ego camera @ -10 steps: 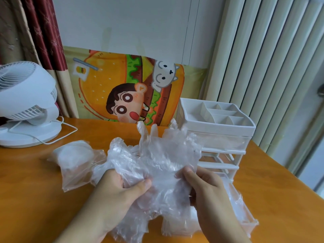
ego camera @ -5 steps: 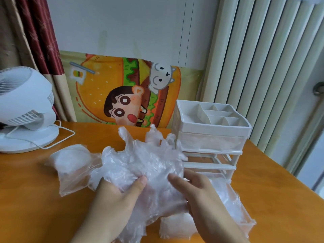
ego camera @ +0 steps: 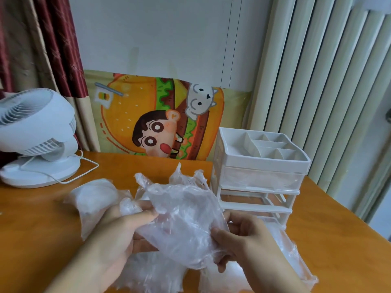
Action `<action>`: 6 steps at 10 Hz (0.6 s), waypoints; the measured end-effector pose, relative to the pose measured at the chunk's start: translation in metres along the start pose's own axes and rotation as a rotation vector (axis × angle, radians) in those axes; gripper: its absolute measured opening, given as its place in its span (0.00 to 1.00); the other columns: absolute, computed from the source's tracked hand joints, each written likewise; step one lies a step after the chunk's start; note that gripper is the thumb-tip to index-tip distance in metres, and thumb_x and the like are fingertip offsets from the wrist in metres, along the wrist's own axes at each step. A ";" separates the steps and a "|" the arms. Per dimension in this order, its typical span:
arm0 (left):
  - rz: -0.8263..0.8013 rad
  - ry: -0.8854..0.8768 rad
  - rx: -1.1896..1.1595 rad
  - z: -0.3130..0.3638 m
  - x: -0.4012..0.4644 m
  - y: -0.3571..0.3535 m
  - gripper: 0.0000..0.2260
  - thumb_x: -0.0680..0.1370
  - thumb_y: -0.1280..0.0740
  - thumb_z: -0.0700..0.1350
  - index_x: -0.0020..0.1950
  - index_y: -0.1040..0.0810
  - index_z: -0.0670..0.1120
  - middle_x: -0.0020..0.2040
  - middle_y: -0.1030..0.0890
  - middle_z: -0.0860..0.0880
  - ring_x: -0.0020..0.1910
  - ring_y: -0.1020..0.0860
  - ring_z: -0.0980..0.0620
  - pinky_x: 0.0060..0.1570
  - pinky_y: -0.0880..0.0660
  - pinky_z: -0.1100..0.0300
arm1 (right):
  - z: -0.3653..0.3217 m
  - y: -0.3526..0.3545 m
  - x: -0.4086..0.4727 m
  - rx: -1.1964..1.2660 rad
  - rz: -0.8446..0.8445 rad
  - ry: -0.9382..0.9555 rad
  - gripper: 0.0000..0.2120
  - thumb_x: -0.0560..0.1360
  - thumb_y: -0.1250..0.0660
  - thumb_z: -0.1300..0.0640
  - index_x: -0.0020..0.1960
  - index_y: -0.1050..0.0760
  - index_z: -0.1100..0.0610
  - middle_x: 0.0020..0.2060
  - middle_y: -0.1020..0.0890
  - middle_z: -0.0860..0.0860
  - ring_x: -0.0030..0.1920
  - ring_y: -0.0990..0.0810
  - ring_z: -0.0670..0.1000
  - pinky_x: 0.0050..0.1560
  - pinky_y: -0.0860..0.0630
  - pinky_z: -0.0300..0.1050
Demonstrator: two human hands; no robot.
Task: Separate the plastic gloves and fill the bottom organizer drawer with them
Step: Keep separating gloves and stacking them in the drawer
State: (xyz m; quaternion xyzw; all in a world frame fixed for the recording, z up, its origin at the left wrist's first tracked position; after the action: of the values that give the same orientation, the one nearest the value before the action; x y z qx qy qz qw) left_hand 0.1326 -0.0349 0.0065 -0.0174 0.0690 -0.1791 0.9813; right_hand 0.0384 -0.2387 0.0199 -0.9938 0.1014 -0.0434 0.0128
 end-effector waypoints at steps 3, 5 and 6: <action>-0.053 0.036 -0.119 0.001 0.002 0.006 0.08 0.75 0.27 0.41 0.48 0.15 0.35 0.46 0.14 0.33 0.37 0.15 0.33 0.31 0.19 0.53 | -0.005 -0.007 -0.002 -0.087 -0.185 0.015 0.09 0.74 0.28 0.63 0.42 0.26 0.68 0.32 0.19 0.65 0.29 0.21 0.59 0.29 0.22 0.48; 0.111 -0.019 -0.191 0.005 0.014 0.016 0.14 0.80 0.31 0.42 0.60 0.21 0.33 0.45 0.14 0.35 0.44 0.14 0.33 0.37 0.17 0.50 | -0.002 0.001 0.001 -0.048 -0.138 0.009 0.16 0.72 0.26 0.62 0.45 0.28 0.74 0.32 0.19 0.66 0.28 0.22 0.59 0.28 0.24 0.48; -0.228 -0.006 -0.118 0.017 -0.006 -0.009 0.15 0.72 0.25 0.42 0.51 0.23 0.33 0.50 0.20 0.32 0.49 0.20 0.32 0.50 0.23 0.45 | -0.002 0.004 0.002 -0.017 -0.113 0.017 0.16 0.71 0.26 0.63 0.44 0.28 0.75 0.32 0.21 0.66 0.28 0.23 0.59 0.28 0.25 0.48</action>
State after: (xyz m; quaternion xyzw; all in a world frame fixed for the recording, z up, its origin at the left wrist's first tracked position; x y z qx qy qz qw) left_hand 0.1268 -0.0408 0.0246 -0.0835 0.0738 -0.2849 0.9520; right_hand 0.0397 -0.2433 0.0220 -0.9976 0.0455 -0.0516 0.0013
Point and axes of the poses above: each hand's wrist, its own x-axis towards the middle knuckle, its own y-axis out of the back of the hand, z = x × y, the point moved 8 cm from there along x, towards the middle knuckle
